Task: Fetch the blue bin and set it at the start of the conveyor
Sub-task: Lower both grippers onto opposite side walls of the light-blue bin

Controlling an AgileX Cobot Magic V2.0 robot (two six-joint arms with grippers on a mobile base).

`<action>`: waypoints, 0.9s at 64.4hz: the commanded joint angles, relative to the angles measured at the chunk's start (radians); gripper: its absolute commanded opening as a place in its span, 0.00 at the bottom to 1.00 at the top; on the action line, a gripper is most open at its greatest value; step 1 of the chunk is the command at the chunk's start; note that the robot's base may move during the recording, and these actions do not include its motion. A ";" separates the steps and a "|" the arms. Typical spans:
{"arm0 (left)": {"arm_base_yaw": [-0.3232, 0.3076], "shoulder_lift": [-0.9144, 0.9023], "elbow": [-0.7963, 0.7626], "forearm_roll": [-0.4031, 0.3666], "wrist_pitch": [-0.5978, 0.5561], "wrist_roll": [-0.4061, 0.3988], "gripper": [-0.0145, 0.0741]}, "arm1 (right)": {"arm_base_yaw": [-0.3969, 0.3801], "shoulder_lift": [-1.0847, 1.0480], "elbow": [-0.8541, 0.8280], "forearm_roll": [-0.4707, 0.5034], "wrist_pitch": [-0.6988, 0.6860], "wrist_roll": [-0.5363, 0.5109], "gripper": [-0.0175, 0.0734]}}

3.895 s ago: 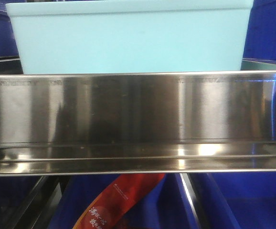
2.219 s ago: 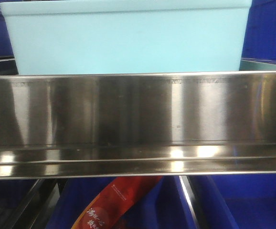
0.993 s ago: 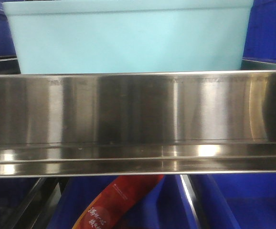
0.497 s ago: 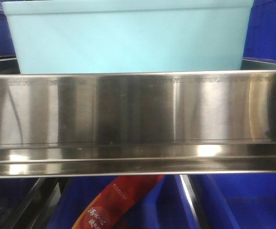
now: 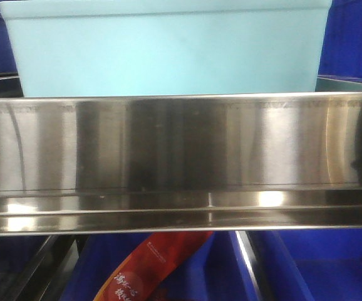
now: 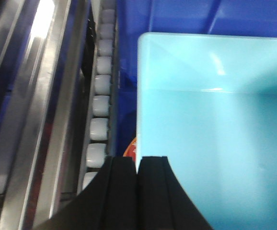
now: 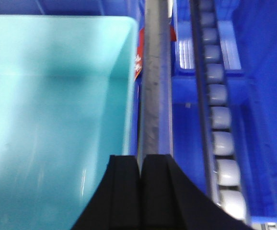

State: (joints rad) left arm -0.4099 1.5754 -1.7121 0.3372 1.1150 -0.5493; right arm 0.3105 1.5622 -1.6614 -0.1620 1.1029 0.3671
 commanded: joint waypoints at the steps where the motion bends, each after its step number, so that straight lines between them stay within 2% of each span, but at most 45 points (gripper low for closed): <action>1: 0.010 0.011 -0.011 -0.002 -0.008 -0.009 0.11 | 0.001 0.048 -0.055 -0.019 0.046 0.003 0.04; 6: 0.016 0.028 -0.011 -0.008 -0.020 -0.009 0.24 | 0.001 0.090 -0.101 -0.017 0.061 0.003 0.04; 7: 0.016 0.033 -0.011 -0.014 -0.023 -0.009 0.29 | 0.001 0.100 -0.113 -0.017 0.065 0.001 0.06; 13: 0.017 0.056 -0.011 -0.019 -0.028 -0.009 0.41 | 0.001 0.146 -0.169 -0.001 0.108 -0.003 0.21; 18: 0.017 0.068 -0.011 -0.019 -0.026 -0.009 0.45 | 0.001 0.178 -0.203 0.007 0.118 -0.003 0.40; 23: 0.021 0.078 -0.011 -0.019 -0.033 -0.009 0.45 | 0.001 0.202 -0.213 0.010 0.118 -0.003 0.49; 43: 0.077 0.144 -0.013 -0.060 -0.049 -0.007 0.45 | -0.008 0.270 -0.213 0.010 0.117 -0.003 0.50; 58: 0.075 0.183 -0.013 -0.068 -0.056 0.029 0.45 | -0.026 0.310 -0.213 0.013 0.107 -0.003 0.50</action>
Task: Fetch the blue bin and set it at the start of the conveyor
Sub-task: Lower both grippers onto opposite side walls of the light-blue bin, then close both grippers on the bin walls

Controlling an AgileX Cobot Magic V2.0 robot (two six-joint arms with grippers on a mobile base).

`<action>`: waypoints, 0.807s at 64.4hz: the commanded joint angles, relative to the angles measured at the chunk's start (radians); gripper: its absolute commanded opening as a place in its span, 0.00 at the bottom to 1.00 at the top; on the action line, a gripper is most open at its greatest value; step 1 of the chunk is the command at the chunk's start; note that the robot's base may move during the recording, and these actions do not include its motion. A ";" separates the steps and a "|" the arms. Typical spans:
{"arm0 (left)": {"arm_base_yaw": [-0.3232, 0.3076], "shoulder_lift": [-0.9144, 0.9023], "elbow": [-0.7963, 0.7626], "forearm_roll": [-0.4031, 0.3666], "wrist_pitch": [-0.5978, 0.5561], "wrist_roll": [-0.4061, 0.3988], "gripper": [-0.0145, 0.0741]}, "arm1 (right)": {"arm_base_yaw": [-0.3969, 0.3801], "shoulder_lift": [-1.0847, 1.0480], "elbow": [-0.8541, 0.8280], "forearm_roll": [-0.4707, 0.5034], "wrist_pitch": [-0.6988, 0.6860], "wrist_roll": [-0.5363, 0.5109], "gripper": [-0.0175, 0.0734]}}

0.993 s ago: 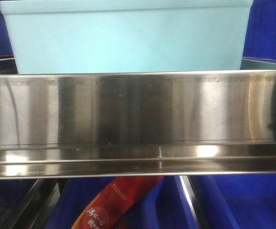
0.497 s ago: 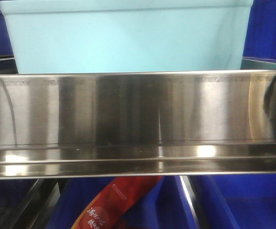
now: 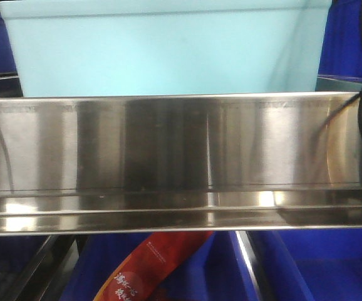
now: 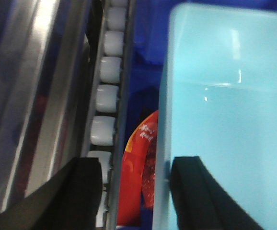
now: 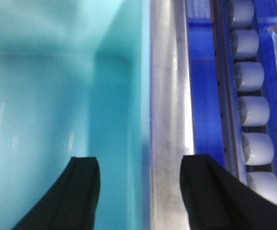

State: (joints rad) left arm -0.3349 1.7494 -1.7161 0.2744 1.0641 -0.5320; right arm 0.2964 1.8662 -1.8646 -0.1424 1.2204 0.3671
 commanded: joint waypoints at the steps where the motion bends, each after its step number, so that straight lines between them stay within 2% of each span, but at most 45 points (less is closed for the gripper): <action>1: -0.002 0.013 -0.009 -0.008 -0.003 0.012 0.45 | -0.014 0.007 -0.010 -0.004 -0.013 -0.003 0.50; 10: -0.003 0.026 -0.009 -0.027 -0.003 0.012 0.45 | -0.025 0.026 -0.010 0.018 -0.017 -0.003 0.50; 24: -0.003 0.053 -0.009 -0.042 -0.011 0.062 0.45 | -0.025 0.030 -0.010 0.024 -0.043 -0.003 0.50; 52: -0.003 0.073 -0.009 -0.044 -0.020 0.068 0.45 | -0.025 0.034 -0.010 0.024 -0.074 -0.003 0.50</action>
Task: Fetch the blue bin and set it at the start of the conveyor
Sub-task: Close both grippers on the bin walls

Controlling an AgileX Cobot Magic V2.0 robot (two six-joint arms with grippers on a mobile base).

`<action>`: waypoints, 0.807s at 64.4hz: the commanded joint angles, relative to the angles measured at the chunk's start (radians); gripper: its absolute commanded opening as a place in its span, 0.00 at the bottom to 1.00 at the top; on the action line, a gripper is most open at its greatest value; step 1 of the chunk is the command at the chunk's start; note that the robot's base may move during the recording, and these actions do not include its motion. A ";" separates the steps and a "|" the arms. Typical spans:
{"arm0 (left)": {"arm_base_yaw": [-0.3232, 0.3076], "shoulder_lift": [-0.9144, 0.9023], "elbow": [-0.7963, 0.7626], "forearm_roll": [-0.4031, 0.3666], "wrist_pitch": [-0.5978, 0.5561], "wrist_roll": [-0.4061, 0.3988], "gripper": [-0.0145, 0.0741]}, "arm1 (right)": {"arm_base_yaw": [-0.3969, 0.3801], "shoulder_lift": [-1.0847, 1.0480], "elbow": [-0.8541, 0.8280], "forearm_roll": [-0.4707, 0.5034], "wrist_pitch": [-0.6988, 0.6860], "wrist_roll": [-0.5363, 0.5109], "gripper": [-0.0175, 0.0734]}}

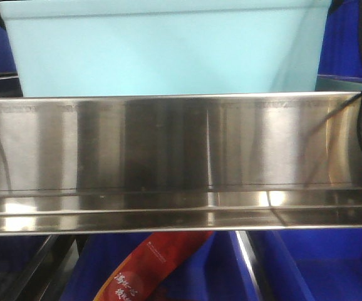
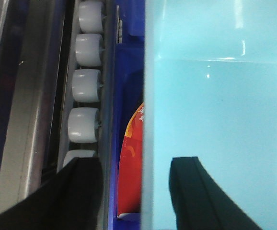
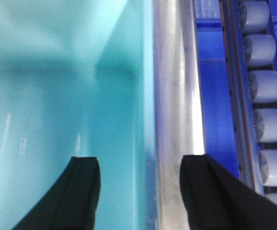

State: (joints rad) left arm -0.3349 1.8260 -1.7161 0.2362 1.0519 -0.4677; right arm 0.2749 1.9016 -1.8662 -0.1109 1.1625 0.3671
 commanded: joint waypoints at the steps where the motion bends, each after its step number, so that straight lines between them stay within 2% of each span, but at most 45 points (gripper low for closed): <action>1: -0.003 -0.004 -0.009 -0.006 -0.008 0.004 0.45 | -0.004 -0.001 -0.008 -0.007 -0.016 -0.003 0.50; 16: -0.003 -0.004 -0.009 -0.006 -0.006 0.004 0.45 | -0.004 0.003 -0.008 -0.007 -0.012 -0.003 0.49; 34: -0.003 -0.004 -0.011 -0.009 0.004 0.004 0.44 | -0.004 0.003 -0.008 -0.007 -0.012 -0.003 0.36; 40: -0.003 -0.004 -0.011 -0.011 0.006 -0.014 0.35 | -0.004 0.003 -0.008 -0.007 -0.003 -0.003 0.24; 47: -0.003 -0.004 -0.011 -0.032 0.006 -0.014 0.13 | -0.004 0.003 -0.008 -0.007 0.003 -0.003 0.02; 49: -0.003 -0.004 -0.011 -0.032 0.006 -0.014 0.04 | -0.004 0.003 -0.008 -0.007 0.005 -0.003 0.01; 52: -0.004 -0.004 -0.011 -0.032 0.008 -0.014 0.04 | -0.004 0.003 -0.008 -0.007 0.005 0.002 0.02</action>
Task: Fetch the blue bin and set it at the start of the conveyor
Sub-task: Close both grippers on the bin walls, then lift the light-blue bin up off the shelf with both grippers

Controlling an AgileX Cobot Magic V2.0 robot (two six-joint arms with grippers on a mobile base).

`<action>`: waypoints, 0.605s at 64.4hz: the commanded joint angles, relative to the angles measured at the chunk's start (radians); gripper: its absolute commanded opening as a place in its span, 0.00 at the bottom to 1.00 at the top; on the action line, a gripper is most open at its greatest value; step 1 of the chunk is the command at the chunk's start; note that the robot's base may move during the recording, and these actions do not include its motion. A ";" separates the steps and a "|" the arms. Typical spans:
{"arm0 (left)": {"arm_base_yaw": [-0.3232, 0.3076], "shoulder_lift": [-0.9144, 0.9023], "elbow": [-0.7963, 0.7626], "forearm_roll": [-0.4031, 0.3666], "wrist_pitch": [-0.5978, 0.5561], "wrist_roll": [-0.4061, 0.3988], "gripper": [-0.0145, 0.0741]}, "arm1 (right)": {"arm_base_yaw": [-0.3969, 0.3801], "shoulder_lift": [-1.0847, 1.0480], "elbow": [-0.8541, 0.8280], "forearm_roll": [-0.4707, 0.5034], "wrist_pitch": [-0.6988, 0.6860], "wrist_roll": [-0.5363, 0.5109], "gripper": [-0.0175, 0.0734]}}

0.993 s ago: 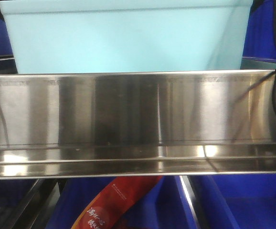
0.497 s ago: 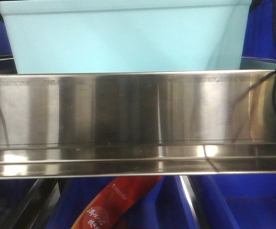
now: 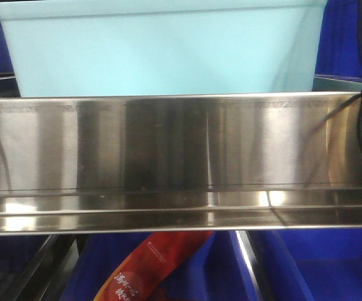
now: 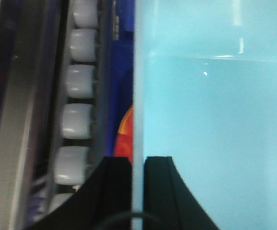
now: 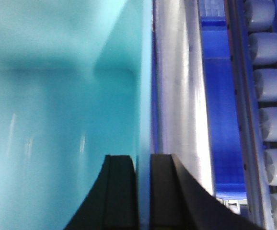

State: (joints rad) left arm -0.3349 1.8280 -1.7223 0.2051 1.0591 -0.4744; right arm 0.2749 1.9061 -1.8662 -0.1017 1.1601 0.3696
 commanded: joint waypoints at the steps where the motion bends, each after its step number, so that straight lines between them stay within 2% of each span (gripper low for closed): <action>1: -0.004 -0.009 -0.005 0.000 0.001 -0.008 0.04 | -0.002 -0.005 -0.008 -0.020 0.008 0.002 0.02; 11: -0.023 -0.042 -0.007 0.017 0.025 -0.021 0.04 | 0.029 -0.049 -0.008 -0.116 0.010 0.062 0.02; 17: -0.040 -0.084 -0.007 0.050 0.025 -0.065 0.04 | 0.048 -0.091 -0.008 -0.123 0.015 0.062 0.02; 29: -0.086 -0.199 -0.007 0.093 0.023 -0.086 0.04 | 0.087 -0.188 -0.008 -0.137 0.013 0.063 0.02; 39: -0.110 -0.298 -0.010 0.136 0.023 -0.106 0.04 | 0.143 -0.282 -0.008 -0.261 0.008 0.115 0.02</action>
State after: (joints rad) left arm -0.4278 1.5928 -1.7222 0.3272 1.1011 -0.5664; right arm 0.3857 1.6815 -1.8662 -0.2799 1.1888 0.4605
